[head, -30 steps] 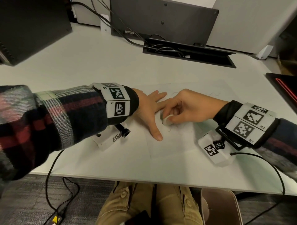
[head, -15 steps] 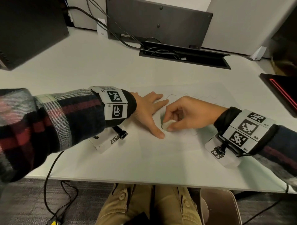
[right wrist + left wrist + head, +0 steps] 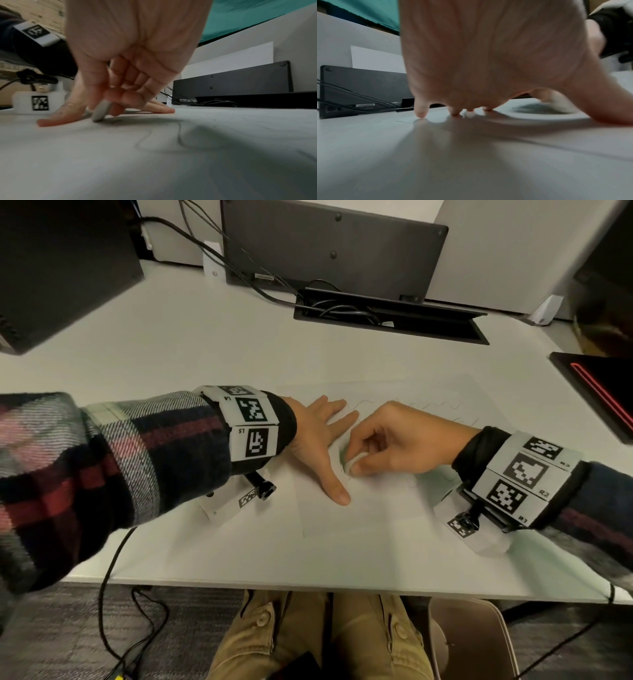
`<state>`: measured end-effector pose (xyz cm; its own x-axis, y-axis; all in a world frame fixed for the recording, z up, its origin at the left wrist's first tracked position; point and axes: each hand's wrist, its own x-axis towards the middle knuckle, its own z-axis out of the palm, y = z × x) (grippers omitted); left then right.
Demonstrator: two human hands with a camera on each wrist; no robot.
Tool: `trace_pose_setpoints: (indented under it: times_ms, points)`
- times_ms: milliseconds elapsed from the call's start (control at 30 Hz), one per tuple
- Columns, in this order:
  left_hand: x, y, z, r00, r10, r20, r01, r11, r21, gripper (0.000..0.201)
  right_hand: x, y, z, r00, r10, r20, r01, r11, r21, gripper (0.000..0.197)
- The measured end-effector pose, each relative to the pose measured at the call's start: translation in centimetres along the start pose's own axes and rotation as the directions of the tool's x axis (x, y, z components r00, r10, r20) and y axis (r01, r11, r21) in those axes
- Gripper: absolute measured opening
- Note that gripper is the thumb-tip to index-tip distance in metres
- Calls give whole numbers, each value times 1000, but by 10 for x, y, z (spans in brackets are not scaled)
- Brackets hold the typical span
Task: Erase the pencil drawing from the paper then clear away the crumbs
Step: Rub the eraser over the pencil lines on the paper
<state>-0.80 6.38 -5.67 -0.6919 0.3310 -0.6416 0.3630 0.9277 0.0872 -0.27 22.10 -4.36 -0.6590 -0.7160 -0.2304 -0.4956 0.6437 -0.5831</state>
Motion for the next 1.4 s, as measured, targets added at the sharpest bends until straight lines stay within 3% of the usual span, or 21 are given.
trace_pose_setpoints:
  times_ms: [67,200,333,433,600,733,867,1000,1133,1267,1400]
  points:
    - [0,1,0,1000,-2,-3,2,1000,10,129,-2,0,1,999,15,39,-15,1000,6,10]
    - [0,0,0,1000,-1,-16,1,1000,17,129,-1,3,-1,999,-6,-38,3,997,-75,7]
    - [1,0,0,1000,-7,-24,8,1000,21,130,-5,-3,5,1000,-20,17,21,998,-63,8]
    - [1,0,0,1000,-5,-25,5,1000,27,130,-3,3,-2,997,-24,-73,13,989,-151,4]
    - [1,1,1,1000,-3,-26,4,999,33,131,-5,3,2,999,14,-30,-16,996,-85,5]
    - [4,0,0,1000,-3,-25,3,999,36,133,-3,7,-4,995,35,-91,-48,989,-143,4]
    - [5,0,0,1000,-11,-20,12,999,40,133,-7,5,0,999,42,-22,-43,997,-68,3]
    - [4,1,-1,1000,-7,-23,8,998,58,133,-5,10,-4,995,64,-79,-71,993,-90,3]
    - [3,2,-2,1000,-15,-15,16,997,69,132,-11,9,-1,998,68,-4,-68,997,-32,5]
    - [5,1,-2,1000,-2,-16,3,997,76,135,-6,13,-6,993,40,-113,-59,983,-172,6]
    - [6,-1,-2,1000,6,-19,-4,996,86,139,-7,14,-11,997,59,-52,-66,987,-144,9]
